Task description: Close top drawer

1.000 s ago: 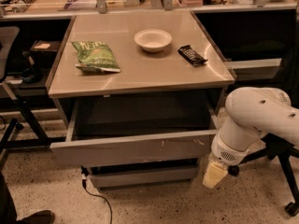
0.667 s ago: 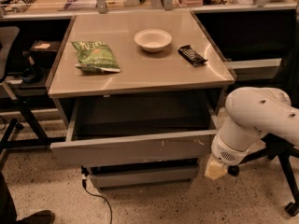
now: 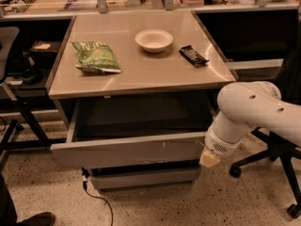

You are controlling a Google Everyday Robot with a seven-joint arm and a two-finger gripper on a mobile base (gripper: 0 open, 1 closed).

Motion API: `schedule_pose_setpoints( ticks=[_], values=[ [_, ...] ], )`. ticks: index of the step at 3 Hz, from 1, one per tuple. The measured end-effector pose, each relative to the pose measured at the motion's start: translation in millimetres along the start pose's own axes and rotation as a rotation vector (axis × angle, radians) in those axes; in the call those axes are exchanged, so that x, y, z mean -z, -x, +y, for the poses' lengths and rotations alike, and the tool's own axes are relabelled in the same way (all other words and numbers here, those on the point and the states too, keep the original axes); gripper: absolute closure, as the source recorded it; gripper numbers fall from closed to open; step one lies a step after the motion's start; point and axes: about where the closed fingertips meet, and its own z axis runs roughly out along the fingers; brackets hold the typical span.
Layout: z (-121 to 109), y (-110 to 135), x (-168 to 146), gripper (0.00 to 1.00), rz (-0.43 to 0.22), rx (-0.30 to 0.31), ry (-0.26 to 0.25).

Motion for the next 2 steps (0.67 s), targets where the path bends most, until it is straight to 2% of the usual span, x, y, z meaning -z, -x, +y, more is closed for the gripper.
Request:
schedule_pose_setpoints(
  ticks=[2],
  values=[
    [-32.2,27.4,-8.7,1.00,-0.022,0.023,-0.038]
  ],
)
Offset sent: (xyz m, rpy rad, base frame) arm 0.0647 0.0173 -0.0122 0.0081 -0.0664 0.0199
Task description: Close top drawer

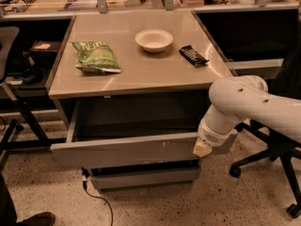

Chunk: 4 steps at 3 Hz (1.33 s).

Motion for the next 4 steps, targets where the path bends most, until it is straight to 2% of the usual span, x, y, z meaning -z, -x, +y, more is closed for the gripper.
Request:
schedule_pose_setpoints(
  ticks=[2,3,4],
  values=[
    [-23.3,24.2,-6.0,1.00,0.000,0.030,-0.013],
    [-23.6,24.7,-5.9,0.82,-0.001,0.030,-0.013],
    [-23.5,24.7,-6.0,0.57,-0.001,0.031,-0.013]
  ],
)
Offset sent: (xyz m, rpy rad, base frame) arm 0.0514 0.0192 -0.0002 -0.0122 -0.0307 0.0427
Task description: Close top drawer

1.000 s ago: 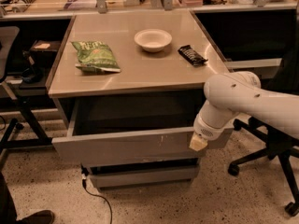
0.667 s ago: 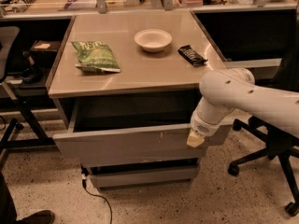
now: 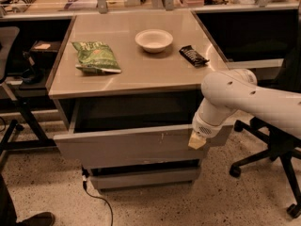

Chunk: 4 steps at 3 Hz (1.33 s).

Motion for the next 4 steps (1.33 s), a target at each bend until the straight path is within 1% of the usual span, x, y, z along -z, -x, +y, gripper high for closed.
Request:
schedule_pose_setpoints(
  ticks=[2,3,4],
  values=[
    [0.0,0.0,0.0,0.12,0.000,0.000,0.000],
    [0.0,0.0,-0.1,0.00,0.000,0.000,0.000],
    [0.1,0.0,-0.1,0.00,0.000,0.000,0.000]
  ],
)
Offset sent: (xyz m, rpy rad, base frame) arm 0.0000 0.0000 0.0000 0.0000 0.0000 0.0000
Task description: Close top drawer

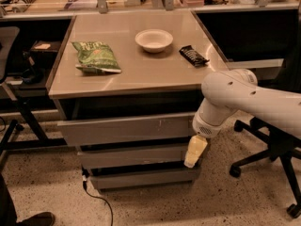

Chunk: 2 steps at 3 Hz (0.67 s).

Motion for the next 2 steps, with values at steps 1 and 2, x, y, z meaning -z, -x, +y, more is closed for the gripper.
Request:
schedule_pose_setpoints(
  ticks=[1,2],
  values=[
    [0.0,0.0,0.0,0.19,0.000,0.000,0.000],
    [-0.1,0.1,-0.1,0.43,0.000,0.000,0.000]
  ],
)
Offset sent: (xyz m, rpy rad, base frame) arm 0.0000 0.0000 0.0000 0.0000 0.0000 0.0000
